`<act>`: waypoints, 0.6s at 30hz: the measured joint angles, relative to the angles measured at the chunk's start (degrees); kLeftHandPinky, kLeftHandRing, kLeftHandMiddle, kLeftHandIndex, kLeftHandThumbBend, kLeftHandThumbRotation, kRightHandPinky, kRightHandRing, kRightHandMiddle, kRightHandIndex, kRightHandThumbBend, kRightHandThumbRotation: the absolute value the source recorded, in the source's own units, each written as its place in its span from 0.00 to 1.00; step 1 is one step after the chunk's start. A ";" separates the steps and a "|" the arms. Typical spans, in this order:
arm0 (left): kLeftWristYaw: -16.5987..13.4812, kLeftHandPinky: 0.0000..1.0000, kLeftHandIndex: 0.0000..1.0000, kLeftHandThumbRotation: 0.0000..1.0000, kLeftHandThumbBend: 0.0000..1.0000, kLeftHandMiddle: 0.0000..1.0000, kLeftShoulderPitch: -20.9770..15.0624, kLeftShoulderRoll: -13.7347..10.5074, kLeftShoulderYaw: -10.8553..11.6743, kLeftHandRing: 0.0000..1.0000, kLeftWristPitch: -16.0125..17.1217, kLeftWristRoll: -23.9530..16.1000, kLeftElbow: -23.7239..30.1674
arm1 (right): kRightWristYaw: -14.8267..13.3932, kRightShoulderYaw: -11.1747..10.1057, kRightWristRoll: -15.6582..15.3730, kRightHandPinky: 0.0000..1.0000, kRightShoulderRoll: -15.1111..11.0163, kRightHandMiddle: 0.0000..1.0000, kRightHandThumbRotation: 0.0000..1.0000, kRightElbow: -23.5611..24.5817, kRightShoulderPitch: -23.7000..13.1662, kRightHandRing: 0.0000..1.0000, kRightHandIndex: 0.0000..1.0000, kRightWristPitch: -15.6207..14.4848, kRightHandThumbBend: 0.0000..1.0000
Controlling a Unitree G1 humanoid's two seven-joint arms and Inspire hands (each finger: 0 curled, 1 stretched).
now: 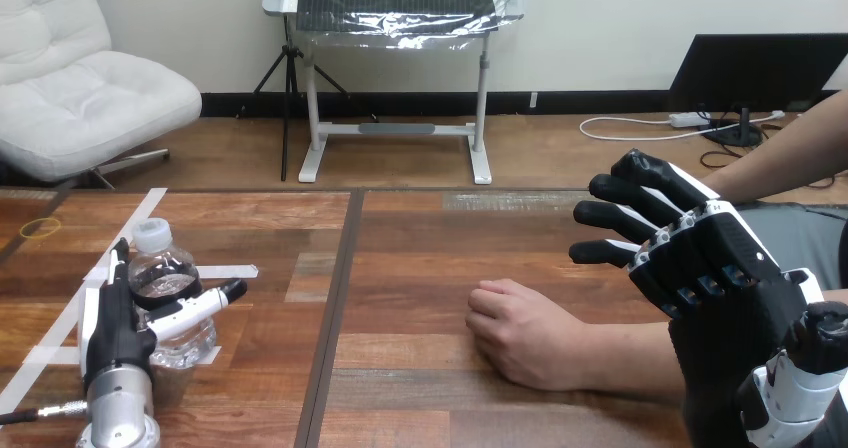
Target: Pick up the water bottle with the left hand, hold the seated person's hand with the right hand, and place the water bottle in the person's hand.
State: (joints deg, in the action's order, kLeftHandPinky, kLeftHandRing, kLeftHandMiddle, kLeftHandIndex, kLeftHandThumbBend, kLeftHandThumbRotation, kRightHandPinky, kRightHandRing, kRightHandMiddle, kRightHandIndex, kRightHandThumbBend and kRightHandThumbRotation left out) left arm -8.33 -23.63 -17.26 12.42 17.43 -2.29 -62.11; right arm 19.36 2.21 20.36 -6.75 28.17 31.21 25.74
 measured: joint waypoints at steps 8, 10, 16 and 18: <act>1.39 0.94 0.99 0.17 1.00 0.98 -0.75 0.13 0.42 0.97 -0.50 2.49 -0.45 | -0.01 -0.01 -0.01 0.66 0.00 0.79 0.96 0.00 0.00 0.76 0.79 -0.02 0.97; 1.40 0.90 0.96 0.17 0.99 0.95 -0.85 0.19 0.46 0.94 -0.58 2.90 -0.45 | -0.01 -0.02 -0.01 0.66 0.00 0.79 0.96 0.00 0.00 0.76 0.79 -0.08 0.96; 1.38 0.84 0.89 0.16 0.96 0.89 -1.07 0.32 0.67 0.89 -0.65 4.16 -0.44 | -0.01 -0.01 -0.01 0.66 0.00 0.79 0.96 0.00 0.00 0.76 0.79 -0.25 0.97; 1.32 0.82 0.86 0.15 0.95 0.87 -1.12 0.32 0.73 0.87 -0.73 4.39 -0.44 | -0.02 -0.01 -0.01 0.66 0.00 0.79 0.95 0.00 0.00 0.76 0.79 -0.27 0.97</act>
State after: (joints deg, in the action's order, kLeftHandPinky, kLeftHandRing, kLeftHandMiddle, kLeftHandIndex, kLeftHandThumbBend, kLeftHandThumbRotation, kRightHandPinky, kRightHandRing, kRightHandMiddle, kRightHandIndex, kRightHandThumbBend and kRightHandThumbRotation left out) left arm -7.02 -24.75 -16.93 13.15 16.70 2.10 -62.55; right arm 19.34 2.20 20.35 -6.75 28.17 31.21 25.47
